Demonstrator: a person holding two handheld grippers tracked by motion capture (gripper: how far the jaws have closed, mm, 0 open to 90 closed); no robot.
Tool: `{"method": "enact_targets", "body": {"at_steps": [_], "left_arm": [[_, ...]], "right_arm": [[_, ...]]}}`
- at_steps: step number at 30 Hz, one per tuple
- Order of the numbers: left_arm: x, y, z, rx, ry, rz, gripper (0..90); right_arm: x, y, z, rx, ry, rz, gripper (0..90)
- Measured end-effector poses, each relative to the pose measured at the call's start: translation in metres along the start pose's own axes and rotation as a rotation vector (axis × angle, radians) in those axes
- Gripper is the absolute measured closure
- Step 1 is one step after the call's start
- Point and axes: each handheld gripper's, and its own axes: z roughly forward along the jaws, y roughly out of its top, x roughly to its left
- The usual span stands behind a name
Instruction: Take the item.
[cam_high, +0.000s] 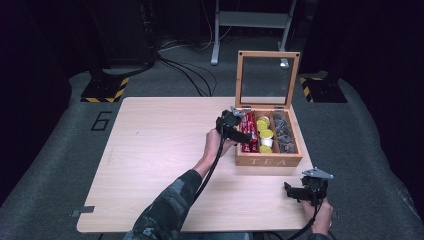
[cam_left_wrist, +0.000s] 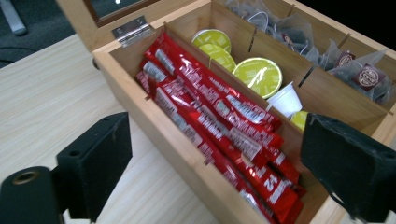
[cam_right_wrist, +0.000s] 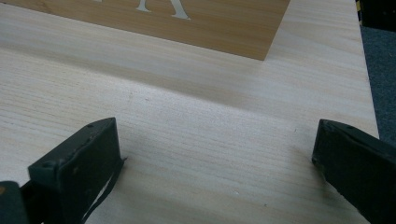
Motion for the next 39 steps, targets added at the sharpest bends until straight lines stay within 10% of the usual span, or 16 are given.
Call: {"method": "enact_targets", "body": {"at_steps": [11,23,39], "left_arm": [[-0.009,0.008,0.024,0.042,-0.013,0.013,33.8],[-0.005,0.001,0.044,0.073,-0.047,-0.062,54.4],[-0.011,-0.003,0.049,0.094,0.035,-0.099,76.6]], "right_arm": [[-0.001,0.0,0.0,-0.002,0.003,0.001,0.5],[-0.001,0.0,0.001,-0.001,0.004,0.011,0.4],[-0.001,0.0,0.001,0.0,-0.002,0.018,0.5]]}}
